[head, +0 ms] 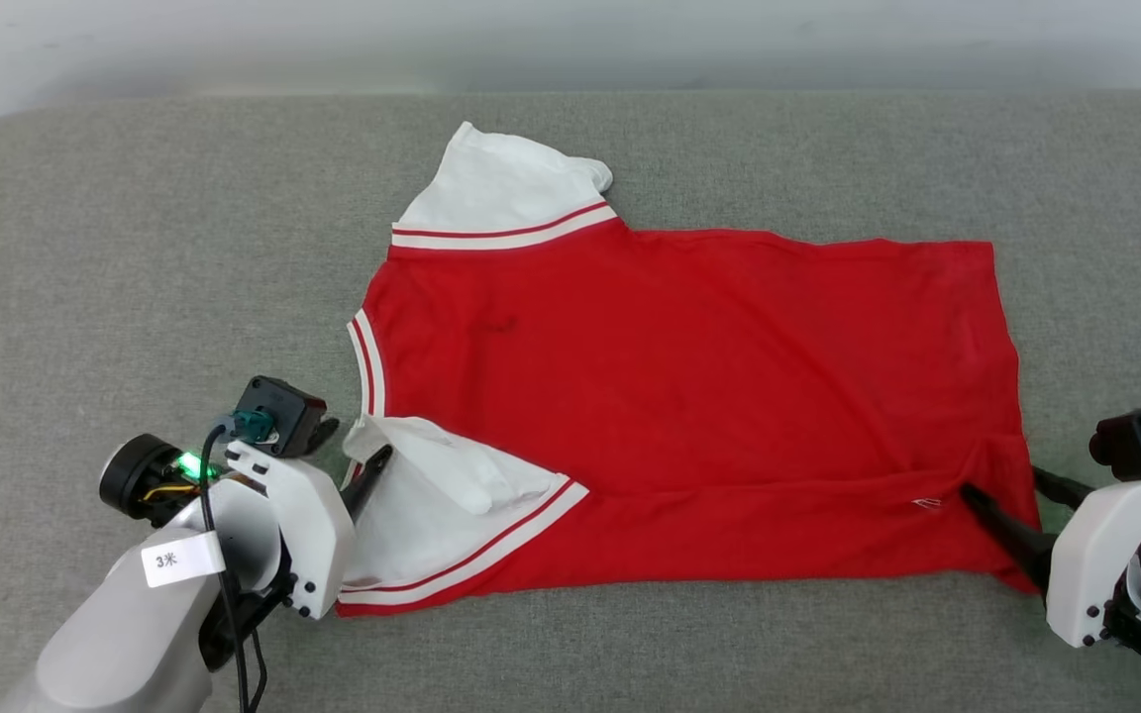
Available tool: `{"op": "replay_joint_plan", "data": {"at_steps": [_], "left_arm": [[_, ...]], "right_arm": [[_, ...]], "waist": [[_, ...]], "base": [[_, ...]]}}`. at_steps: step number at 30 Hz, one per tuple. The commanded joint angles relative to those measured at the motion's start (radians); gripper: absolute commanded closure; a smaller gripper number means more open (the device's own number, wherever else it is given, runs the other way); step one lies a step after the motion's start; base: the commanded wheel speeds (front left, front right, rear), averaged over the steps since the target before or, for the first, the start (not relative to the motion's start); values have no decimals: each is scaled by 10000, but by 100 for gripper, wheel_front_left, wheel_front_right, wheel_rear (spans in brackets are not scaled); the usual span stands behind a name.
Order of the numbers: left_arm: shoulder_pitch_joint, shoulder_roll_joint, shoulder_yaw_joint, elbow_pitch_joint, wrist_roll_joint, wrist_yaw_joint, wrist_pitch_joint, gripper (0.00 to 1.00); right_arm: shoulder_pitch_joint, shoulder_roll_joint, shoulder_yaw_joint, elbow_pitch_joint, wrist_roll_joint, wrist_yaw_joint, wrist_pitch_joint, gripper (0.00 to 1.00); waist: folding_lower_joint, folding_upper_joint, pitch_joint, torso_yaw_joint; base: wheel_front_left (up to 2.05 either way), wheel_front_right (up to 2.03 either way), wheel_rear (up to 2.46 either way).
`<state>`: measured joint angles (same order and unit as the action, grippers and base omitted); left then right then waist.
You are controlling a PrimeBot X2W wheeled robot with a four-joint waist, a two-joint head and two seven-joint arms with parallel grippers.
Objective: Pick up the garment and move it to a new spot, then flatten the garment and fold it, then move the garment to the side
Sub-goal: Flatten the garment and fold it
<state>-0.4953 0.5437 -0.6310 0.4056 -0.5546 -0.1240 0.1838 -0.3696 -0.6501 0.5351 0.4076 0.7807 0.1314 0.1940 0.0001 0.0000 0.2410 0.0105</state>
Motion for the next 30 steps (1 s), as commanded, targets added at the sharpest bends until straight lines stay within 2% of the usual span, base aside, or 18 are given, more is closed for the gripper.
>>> {"op": "replay_joint_plan", "data": {"at_steps": [1, 7, 10, 14, 23, 27, 30], "left_arm": [[-169, -71, 67, 110, 48, 35, -289, 0], [222, -534, 492, 127, -382, 445, -1226, 0], [659, -673, 840, -229, -735, 786, -1573, 0], [1604, -685, 862, -1056, -964, 1288, -1440, 0], [3527, -275, 892, -2946, -1081, 3108, -306, 0], [3896, -32, 744, -3481, -1026, 3537, 353, 0], [3952, 197, 664, -3666, -896, 3726, 707, 0]], "right_arm": [[-84, 61, -34, 67, -11, -15, -109, 0], [271, 29, -347, -15, -180, -14, -120, 0], [547, 106, -695, -178, -427, -14, 58, 0], [1145, 348, -1459, -448, -988, -14, 536, 0], [2950, 1905, -4215, -1961, -2787, -12, 2160, 0], [3659, 2734, -5258, -3103, -3600, -12, 3299, 0], [3993, 3196, -5578, -3979, -4046, -12, 3963, 0]], "waist": [[-1, 0, -117, 46], [-1, 0, -683, 195], [-1, 0, -980, 220], [-1, 0, -1263, 250], [-1, 0, -1466, 211], [-1, 0, -1430, 163], [-1, 0, -1343, 95]], "base": [[0, 0, 0], [0, 0, 0], [0, 0, 0], [0, 0, 0], [0, 0, 0], [0, 0, 0], [0, 0, 0]]}}
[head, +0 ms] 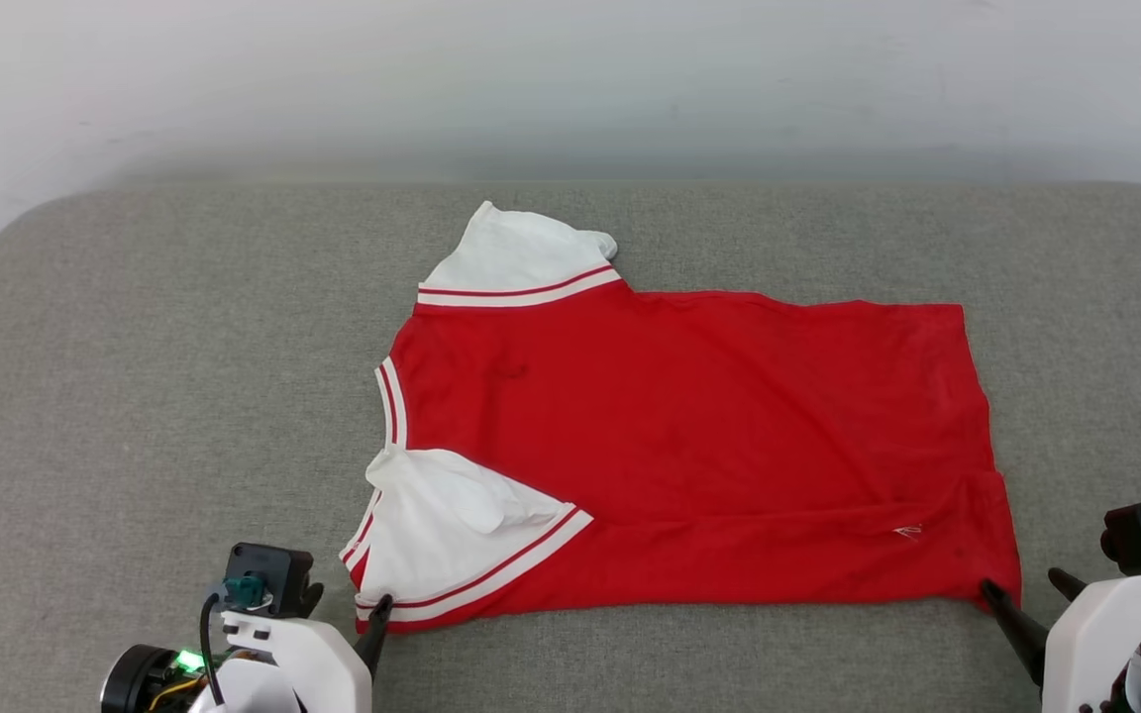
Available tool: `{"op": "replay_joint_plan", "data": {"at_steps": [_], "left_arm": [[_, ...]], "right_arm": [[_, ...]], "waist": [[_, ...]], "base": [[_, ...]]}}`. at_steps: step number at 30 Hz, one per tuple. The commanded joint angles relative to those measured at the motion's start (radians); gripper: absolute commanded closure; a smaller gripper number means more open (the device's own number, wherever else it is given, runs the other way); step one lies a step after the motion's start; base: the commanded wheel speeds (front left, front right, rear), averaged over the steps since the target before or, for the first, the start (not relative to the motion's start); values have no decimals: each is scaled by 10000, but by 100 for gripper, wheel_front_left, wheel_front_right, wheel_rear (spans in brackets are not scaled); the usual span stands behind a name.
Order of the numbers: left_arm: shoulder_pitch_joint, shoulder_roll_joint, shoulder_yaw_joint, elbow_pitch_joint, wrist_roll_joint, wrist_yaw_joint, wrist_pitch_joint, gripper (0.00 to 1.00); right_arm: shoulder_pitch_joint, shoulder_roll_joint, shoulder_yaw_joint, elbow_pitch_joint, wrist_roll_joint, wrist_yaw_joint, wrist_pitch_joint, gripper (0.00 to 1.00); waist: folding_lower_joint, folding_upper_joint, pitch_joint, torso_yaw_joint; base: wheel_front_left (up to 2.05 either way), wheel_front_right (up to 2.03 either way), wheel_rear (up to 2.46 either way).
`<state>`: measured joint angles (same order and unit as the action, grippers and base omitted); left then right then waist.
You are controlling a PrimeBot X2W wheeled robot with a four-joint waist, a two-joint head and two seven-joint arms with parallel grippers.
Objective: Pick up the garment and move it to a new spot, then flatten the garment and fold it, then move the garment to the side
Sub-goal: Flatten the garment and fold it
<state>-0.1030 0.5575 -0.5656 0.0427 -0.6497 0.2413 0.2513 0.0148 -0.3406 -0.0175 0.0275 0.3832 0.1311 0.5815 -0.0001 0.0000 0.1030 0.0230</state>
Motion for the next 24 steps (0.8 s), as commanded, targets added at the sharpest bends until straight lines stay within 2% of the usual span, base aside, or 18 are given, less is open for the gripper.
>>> {"op": "replay_joint_plan", "data": {"at_steps": [1, 8, 15, 20, 23, 24], "left_arm": [[0, 94, 22, -88, 78, 116, 86, 0], [-322, 90, -16, -31, 96, 191, 329, 0], [-576, 0, -102, 469, 177, 293, 507, 0], [-585, -143, -324, 873, 16, 81, 709, 0], [-609, -291, -565, 1320, -89, -190, 946, 0], [-607, -363, -648, 1496, -195, -308, 1078, 67]], "right_arm": [[186, 230, -155, -418, -181, -8, 237, 0], [289, 695, -490, -1513, -698, -8, 918, 0], [180, 786, -601, -1824, -793, -8, 999, 0], [56, 775, -611, -1915, -837, -8, 913, 0], [1, 739, -629, -1944, -872, -8, 862, 0], [-17, 716, -631, -1945, -886, -8, 853, 0]], "waist": [[1, 0, 84, -58], [1, 0, 484, -191], [1, 0, 808, -279], [1, 0, 1051, -318], [1, 0, 1206, -320], [1, 0, 1252, -314]], "base": [[0, 0, 0], [0, 0, 0], [0, 0, 0], [0, 0, 0], [0, 0, 0], [0, 0, 0]]}}
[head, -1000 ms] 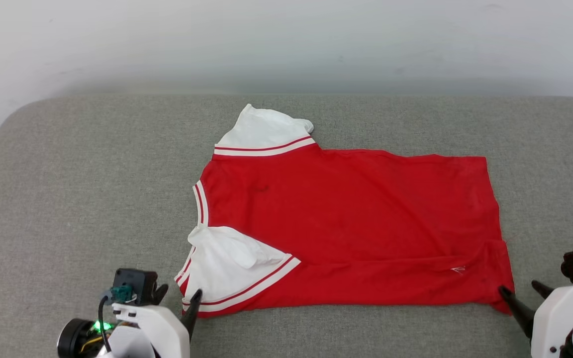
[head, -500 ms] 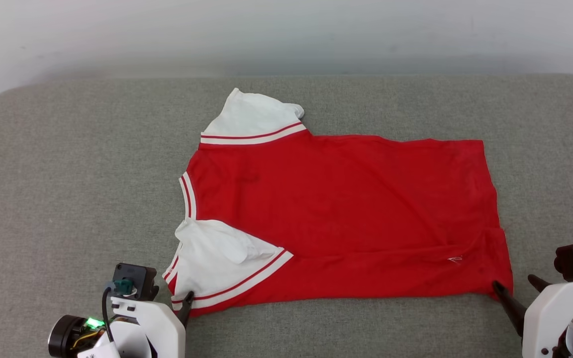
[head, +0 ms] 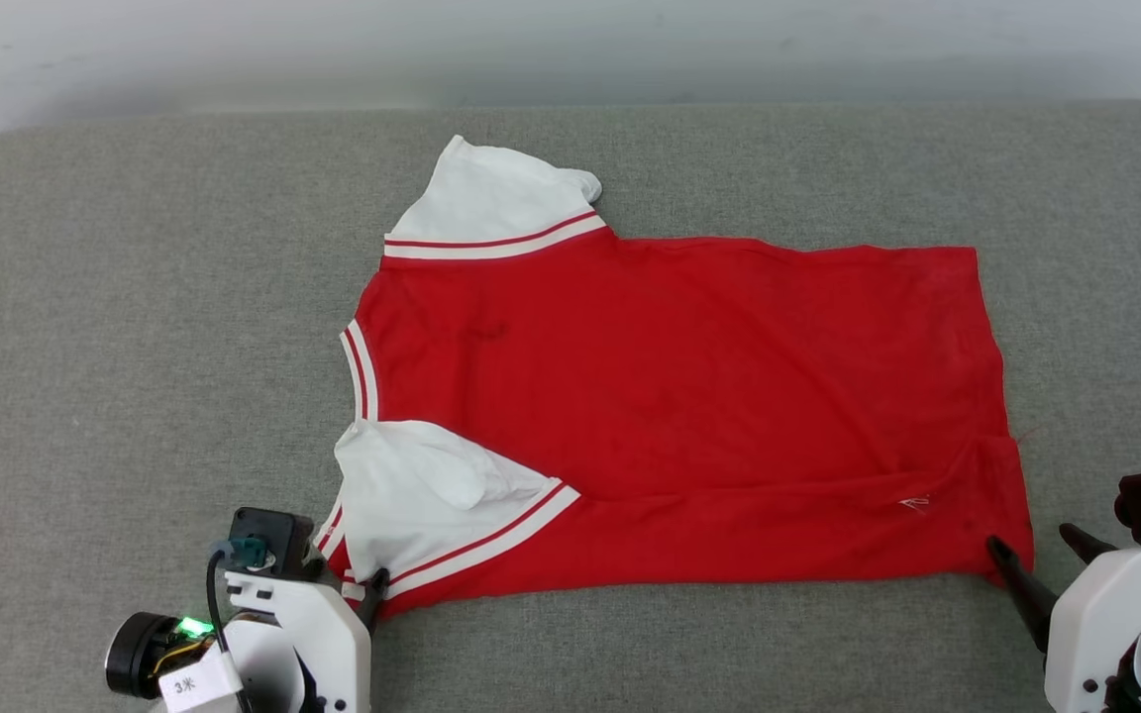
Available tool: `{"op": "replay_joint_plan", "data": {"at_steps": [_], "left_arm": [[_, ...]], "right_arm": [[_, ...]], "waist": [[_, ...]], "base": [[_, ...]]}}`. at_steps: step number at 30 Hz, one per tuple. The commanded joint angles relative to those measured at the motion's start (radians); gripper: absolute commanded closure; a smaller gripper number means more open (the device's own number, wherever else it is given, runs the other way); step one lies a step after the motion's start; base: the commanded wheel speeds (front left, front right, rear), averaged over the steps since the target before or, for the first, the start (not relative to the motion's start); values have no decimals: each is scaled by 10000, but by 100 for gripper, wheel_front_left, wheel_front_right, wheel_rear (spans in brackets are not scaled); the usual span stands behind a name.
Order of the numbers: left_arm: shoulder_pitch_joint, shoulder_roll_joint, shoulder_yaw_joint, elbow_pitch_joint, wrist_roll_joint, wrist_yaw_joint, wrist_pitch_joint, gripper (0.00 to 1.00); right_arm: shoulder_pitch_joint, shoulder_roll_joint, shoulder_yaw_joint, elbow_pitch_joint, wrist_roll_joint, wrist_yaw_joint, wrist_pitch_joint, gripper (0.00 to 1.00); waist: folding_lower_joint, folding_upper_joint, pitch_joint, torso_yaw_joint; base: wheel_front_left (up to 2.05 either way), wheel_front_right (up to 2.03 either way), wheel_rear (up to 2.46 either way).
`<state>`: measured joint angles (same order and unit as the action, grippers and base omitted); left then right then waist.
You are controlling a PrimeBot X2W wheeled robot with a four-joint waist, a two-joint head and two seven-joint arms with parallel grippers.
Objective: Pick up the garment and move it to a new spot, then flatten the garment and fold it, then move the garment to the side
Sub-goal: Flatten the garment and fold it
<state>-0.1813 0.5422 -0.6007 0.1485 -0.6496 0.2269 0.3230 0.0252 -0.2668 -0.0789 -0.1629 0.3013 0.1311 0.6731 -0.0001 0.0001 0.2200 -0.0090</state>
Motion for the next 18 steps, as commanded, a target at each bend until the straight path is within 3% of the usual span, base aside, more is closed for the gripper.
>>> {"op": "replay_joint_plan", "data": {"at_steps": [1, 3, 7, 13, 18], "left_arm": [[184, -327, -365, 596, -295, -306, 412, 100], [190, -431, -517, 974, -399, -571, 464, 100], [104, -539, -407, 1426, -426, -697, -28, 100], [4, -556, 93, 666, -494, -564, -942, 100], [-23, -282, 161, -190, -247, -373, -1082, 100]], "right_arm": [[-144, -42, -12, -32, -83, -8, -63, 0], [-186, -82, 24, 1, -115, -8, -81, 0], [-170, -112, -61, 140, -164, -8, -60, 0], [-136, 77, -523, 503, -712, -8, 30, 0], [-316, 285, -694, 905, -1028, -8, 145, 0]], "waist": [[1, -1, 115, 16], [1, -1, 163, 21], [1, -1, 72, 56], [1, -1, -335, 222], [1, -1, -459, 403]], "base": [[0, 0, 0], [0, 0, 0], [0, 0, 0], [0, 0, 0], [0, 0, 0]]}}
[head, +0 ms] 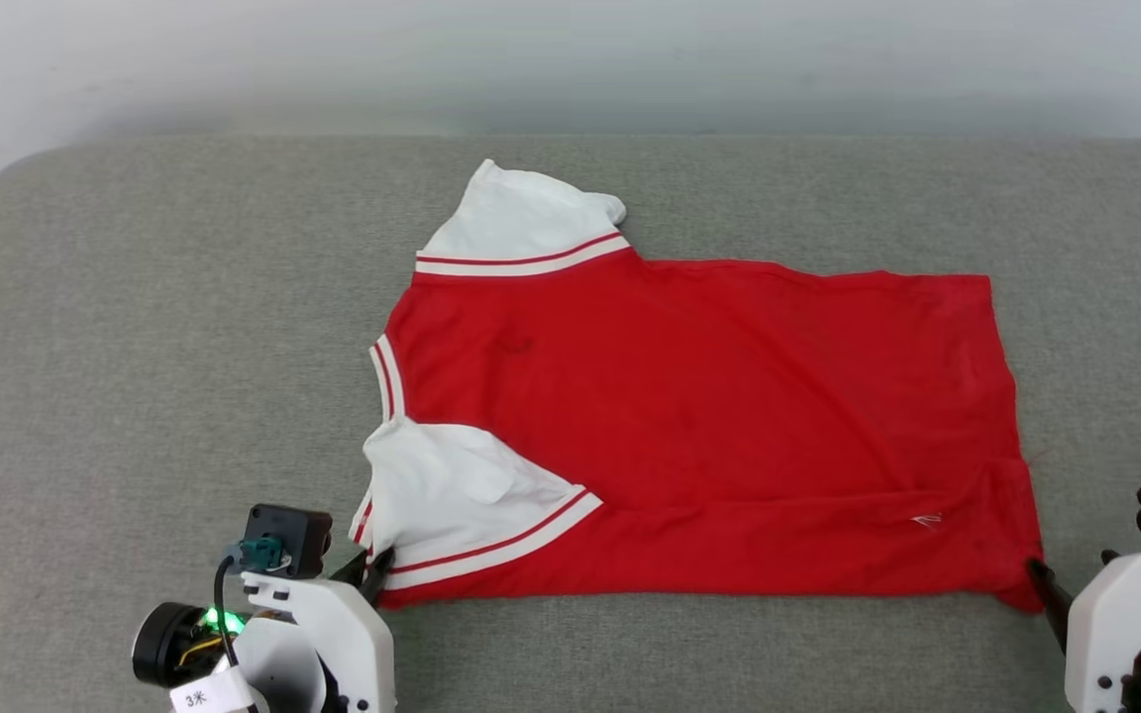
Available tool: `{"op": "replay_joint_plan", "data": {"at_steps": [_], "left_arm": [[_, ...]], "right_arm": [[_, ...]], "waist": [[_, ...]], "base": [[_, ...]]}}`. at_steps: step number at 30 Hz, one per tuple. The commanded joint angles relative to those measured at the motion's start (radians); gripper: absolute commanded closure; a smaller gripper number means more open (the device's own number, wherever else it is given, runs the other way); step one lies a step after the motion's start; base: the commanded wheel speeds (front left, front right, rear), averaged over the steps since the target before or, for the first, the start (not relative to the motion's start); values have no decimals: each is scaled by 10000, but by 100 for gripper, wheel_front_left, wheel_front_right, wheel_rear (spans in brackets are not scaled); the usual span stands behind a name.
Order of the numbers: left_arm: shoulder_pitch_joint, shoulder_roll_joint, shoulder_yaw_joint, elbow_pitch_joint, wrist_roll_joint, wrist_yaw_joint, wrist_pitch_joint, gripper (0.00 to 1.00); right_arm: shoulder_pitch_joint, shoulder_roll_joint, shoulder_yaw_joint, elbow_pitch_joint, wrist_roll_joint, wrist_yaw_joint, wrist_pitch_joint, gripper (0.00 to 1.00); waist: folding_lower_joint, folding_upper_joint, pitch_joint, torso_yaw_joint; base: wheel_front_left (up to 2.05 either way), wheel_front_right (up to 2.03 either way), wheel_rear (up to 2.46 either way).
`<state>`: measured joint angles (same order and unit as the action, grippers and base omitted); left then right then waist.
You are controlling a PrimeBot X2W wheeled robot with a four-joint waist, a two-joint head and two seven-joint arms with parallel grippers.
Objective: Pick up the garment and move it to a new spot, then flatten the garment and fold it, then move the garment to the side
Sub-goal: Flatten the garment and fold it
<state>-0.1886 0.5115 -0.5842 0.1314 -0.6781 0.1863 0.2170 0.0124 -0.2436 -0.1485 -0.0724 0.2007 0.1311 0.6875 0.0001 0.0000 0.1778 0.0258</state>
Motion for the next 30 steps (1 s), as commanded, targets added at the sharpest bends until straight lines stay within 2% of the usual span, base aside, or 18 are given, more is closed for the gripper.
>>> {"op": "replay_joint_plan", "data": {"at_steps": [1, 10, 18, 20, 21, 30], "left_arm": [[64, 63, -13, -225, 84, 87, 25, 100], [95, 299, 28, -1582, 239, 415, 161, 100], [45, 389, -30, -1817, 308, 500, 249, 100], [56, 397, -49, -1782, 309, 491, 262, 100], [72, 406, -65, -1758, 295, 490, 293, 100], [374, 593, -208, -1431, 233, 498, 487, 100]], "right_arm": [[-256, 98, -29, 115, -93, -8, 22, 0], [-859, 376, 17, 1622, -894, -9, -24, 0], [-889, 783, 608, 2875, -506, 24, 237, 0], [-797, 826, 759, 3102, -277, 53, 400, 72], [-756, 831, 824, 3179, -183, 54, 458, 100], [-651, 158, 336, 3033, -69, -15, 260, 100]], "waist": [[-1, 0, -43, 93], [-1, 0, 274, 367], [-1, 0, 520, 467], [-1, 0, 524, 471], [-1, 0, 511, 465], [-1, 0, -17, 337]], "base": [[0, 0, 0], [0, 0, 0], [0, 0, 0], [0, 0, 0], [0, 0, 0], [0, 0, 0]]}}
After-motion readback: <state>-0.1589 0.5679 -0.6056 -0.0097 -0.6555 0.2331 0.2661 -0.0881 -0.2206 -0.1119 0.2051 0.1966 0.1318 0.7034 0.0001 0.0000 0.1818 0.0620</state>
